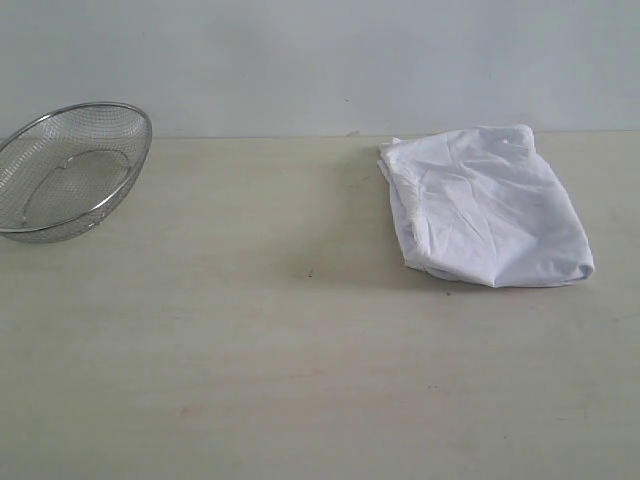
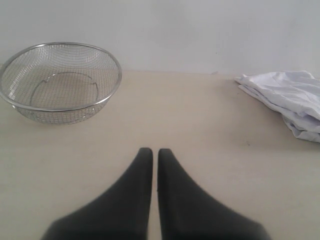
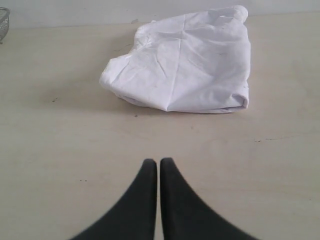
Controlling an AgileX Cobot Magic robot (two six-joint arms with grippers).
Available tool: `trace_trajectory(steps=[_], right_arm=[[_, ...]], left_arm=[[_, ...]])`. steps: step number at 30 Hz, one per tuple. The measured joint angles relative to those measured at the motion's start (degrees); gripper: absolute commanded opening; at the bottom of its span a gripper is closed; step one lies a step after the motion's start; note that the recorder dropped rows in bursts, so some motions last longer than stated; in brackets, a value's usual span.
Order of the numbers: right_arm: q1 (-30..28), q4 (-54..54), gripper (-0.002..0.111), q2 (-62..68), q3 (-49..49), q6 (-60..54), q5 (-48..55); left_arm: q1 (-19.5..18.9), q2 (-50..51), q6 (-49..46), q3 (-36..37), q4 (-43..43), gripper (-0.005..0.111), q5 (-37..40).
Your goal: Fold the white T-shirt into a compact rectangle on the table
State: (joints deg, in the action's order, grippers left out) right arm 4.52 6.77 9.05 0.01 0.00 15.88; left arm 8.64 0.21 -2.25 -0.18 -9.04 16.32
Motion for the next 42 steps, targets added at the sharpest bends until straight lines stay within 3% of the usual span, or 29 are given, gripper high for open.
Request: trace_trajectory(steps=[42], right_arm=[[0.0,0.6,0.000,-1.7,0.0,0.0,0.1]], left_arm=[[0.0,0.0,0.0,0.0,0.0,0.004,0.0]])
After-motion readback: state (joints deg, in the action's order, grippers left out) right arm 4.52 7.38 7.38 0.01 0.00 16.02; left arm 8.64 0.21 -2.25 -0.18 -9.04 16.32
